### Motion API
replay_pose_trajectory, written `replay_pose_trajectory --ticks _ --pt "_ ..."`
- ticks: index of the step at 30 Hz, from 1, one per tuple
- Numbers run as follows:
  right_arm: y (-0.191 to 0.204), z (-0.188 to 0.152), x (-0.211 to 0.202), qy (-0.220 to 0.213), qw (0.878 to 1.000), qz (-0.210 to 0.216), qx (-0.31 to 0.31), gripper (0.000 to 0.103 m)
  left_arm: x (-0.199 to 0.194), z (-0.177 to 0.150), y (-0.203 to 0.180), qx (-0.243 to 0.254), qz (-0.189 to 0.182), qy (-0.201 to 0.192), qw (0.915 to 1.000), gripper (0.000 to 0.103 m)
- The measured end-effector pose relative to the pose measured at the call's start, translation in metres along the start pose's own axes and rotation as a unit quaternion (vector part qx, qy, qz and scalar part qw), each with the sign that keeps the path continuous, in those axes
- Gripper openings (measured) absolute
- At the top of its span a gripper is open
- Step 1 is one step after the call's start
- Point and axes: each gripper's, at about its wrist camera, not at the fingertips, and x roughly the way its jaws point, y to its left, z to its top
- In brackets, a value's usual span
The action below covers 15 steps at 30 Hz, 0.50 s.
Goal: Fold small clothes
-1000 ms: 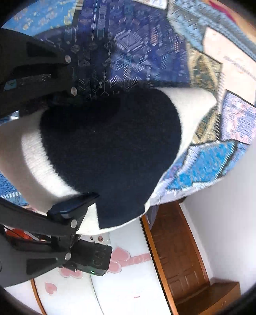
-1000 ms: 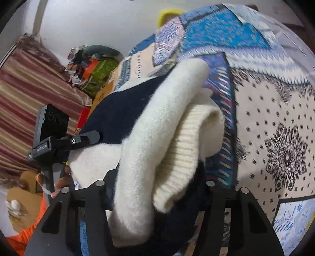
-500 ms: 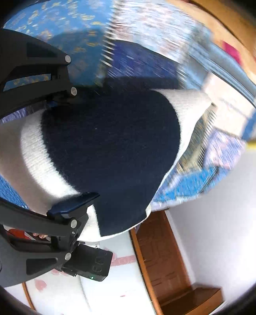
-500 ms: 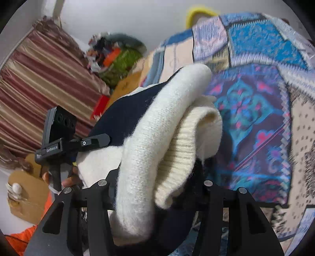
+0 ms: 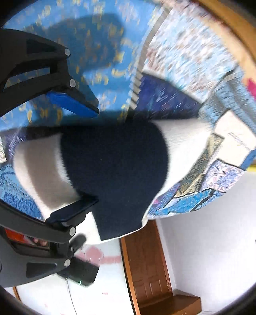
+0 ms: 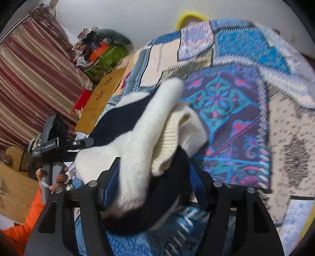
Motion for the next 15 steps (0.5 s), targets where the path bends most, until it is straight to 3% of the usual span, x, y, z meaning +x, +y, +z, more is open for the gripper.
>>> replay_pose_trajectory --ticks 3,7,10,12,15 --pt "0.010 -0.002 -0.027 -0.042 0.999 -0.024 -0.017 0.062 -0.025 -0.007 -0.016 0.033 0.052 -0.038 0.9973 0.082" --pt "0.026 -0.004 -0.069 -0.106 0.992 -0.043 -0.043 0.062 -0.061 -0.019 -0.050 0.095 0.103 -0.103 0.9848 0.082" --pt "0.047 -0.006 -0.094 -0.150 0.985 -0.055 -0.070 0.062 -0.081 -0.029 -0.090 0.156 0.136 -0.159 0.9652 0.082" --pt "0.066 -0.009 -0.110 -0.182 0.977 -0.060 -0.094 0.062 -0.102 -0.048 -0.120 0.199 0.153 -0.201 0.9470 0.082" --pt "0.090 -0.020 -0.133 -0.224 0.965 -0.058 -0.121 0.062 -0.125 -0.073 -0.154 0.244 0.158 -0.251 0.9233 0.082"
